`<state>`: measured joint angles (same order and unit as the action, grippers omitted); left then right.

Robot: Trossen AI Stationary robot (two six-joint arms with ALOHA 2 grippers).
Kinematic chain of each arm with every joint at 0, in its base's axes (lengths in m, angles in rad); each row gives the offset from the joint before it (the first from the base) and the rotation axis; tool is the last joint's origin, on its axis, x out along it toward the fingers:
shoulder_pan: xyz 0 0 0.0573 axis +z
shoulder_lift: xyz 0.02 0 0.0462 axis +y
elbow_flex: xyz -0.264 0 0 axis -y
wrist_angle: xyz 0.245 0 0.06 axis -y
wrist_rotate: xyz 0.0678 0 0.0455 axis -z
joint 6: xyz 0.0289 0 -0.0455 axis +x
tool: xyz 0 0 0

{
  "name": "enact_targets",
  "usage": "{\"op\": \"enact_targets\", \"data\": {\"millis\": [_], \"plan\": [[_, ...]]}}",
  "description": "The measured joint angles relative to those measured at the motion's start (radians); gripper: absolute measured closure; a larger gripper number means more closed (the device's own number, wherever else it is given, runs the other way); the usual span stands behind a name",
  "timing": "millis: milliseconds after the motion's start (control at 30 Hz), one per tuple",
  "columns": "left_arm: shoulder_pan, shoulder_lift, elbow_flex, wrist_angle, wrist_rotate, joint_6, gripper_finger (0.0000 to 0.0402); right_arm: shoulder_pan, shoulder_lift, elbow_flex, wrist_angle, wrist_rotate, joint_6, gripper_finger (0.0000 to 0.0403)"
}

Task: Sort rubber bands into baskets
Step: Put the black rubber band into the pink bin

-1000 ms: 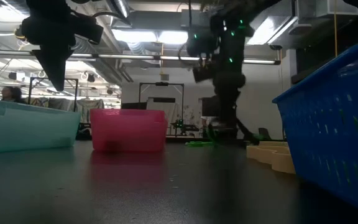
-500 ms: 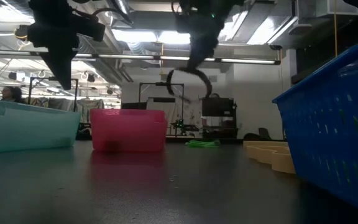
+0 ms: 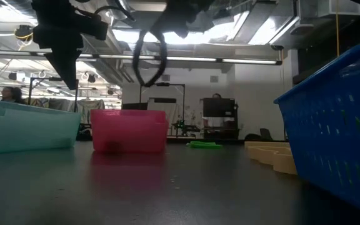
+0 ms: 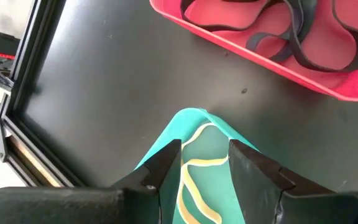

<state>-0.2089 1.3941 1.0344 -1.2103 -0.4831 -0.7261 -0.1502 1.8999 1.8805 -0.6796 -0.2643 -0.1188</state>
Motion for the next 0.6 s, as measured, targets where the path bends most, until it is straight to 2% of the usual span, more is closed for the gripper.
{"op": "enact_targets", "data": {"millis": [233,400,600], "plan": [[-0.016,0.000,0.000,-0.002,0.007,0.000,0.0271,0.048,0.015,-0.001,0.002,0.089,-0.044,0.0401],[-0.061,-0.005,0.000,-0.005,0.021,0.000,0.0271,0.060,0.066,0.000,0.035,0.089,-0.044,0.0401],[-0.141,-0.049,0.000,-0.009,0.099,-0.005,0.0271,0.058,0.139,0.000,0.048,0.089,-0.044,0.0401]]}}
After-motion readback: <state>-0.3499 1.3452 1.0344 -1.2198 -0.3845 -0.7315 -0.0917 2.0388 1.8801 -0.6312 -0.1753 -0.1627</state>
